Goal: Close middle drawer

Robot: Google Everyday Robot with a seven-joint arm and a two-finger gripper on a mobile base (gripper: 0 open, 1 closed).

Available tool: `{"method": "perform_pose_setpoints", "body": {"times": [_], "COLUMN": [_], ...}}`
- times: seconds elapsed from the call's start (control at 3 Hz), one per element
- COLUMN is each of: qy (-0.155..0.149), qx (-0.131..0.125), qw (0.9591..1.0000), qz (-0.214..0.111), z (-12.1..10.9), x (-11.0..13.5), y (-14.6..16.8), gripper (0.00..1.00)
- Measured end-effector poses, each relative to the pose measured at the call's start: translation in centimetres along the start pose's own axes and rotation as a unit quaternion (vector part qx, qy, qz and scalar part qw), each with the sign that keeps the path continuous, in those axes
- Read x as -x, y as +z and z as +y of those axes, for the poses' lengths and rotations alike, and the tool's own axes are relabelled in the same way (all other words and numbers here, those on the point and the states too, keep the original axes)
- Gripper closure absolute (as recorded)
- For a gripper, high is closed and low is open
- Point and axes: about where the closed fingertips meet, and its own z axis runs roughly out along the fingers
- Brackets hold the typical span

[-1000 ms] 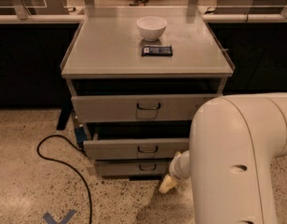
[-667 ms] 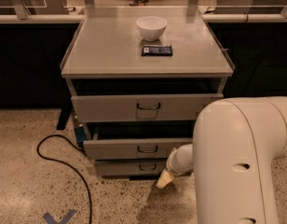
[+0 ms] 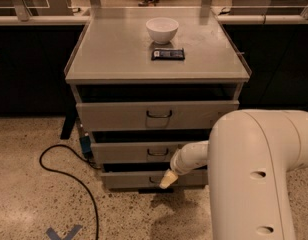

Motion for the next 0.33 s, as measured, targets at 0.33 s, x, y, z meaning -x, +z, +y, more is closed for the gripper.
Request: {"method": "perform_pose_setpoints", "body": {"times": [0.33], "qy": [-0.001], "qx": [-0.002], "qw": [1.0000], "qz": [-0.004], "z": [-0.14], "x": [0.31], "y": [0.02], "gripper": [0.00]}}
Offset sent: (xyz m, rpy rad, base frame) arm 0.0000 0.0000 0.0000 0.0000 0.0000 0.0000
